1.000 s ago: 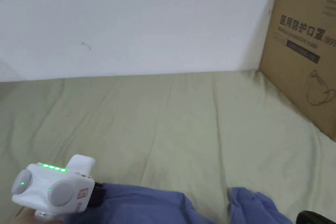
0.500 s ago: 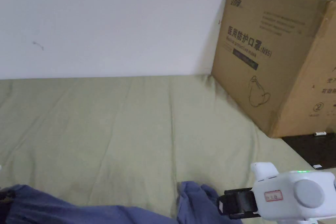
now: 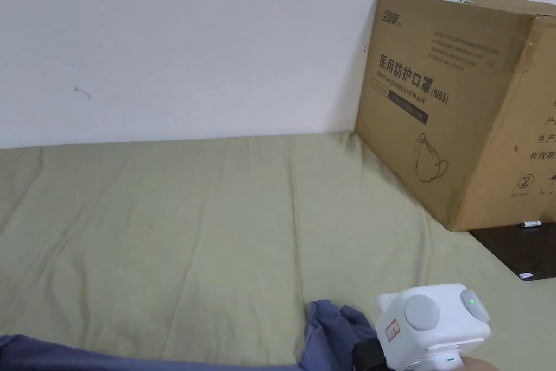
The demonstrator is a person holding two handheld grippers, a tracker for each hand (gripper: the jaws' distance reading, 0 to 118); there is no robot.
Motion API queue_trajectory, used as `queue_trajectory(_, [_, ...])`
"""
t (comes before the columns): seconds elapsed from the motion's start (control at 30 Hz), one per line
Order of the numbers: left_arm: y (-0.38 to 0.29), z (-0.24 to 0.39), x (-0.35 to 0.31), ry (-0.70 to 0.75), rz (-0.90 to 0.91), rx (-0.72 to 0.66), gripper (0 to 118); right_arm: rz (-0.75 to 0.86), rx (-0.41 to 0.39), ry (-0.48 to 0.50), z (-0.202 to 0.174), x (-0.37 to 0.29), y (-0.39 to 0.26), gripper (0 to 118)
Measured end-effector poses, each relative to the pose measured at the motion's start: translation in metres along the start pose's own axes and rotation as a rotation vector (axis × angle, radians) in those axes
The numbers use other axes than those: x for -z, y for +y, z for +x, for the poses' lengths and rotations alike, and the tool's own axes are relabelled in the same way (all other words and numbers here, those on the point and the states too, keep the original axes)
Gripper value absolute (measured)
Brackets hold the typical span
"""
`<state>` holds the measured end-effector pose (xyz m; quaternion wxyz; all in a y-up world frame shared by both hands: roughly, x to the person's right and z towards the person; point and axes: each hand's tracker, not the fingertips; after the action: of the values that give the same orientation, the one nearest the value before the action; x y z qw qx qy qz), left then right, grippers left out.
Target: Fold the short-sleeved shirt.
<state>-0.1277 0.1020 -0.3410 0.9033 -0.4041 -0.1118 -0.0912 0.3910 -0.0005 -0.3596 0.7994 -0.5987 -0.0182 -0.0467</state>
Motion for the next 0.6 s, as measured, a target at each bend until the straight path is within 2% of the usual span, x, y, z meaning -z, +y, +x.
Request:
queue_trajectory(0.03, [-0.001, -0.002, -0.003, -0.004, -0.001, 0.0, 3, 0.021, -0.001, 0.014, 0.0, -0.005, -0.001, 76])
queue_trajectory(0.07, [-0.002, -0.002, -0.006, -0.008, -0.001, 0.001, 3, 0.044, 0.003, 0.052, 0.003, -0.011, 0.0, 54])
queue_trajectory(0.1, [-0.002, -0.002, -0.01, -0.012, 0.0, 0.001, 3, 0.055, 0.013, 0.113, 0.004, -0.014, -0.001, 24])
queue_trajectory(0.13, [-0.003, -0.001, -0.014, -0.015, 0.002, -0.001, 3, 0.061, 0.043, 0.205, 0.006, -0.019, -0.003, 2])
queue_trajectory(0.17, [-0.003, -0.001, -0.017, -0.003, 0.01, -0.003, 3, 0.092, 0.056, 0.152, 0.003, -0.027, -0.006, 2])
queue_trajectory(0.2, [-0.003, -0.002, -0.022, 0.0, 0.014, -0.006, 3, 0.119, 0.058, 0.152, 0.005, -0.036, -0.007, 2])
queue_trajectory(0.43, [0.015, -0.009, -0.08, 0.015, 0.119, -0.038, 3, 0.38, 0.062, 0.226, 0.022, -0.152, -0.026, 2])
queue_trajectory(0.53, [0.028, -0.013, -0.116, 0.017, 0.192, -0.057, 3, 0.471, 0.087, 0.319, 0.031, -0.216, -0.03, 2])
queue_trajectory(0.6, [0.04, -0.015, -0.144, 0.006, 0.248, -0.066, 3, 0.545, 0.067, 0.331, 0.031, -0.259, -0.03, 2])
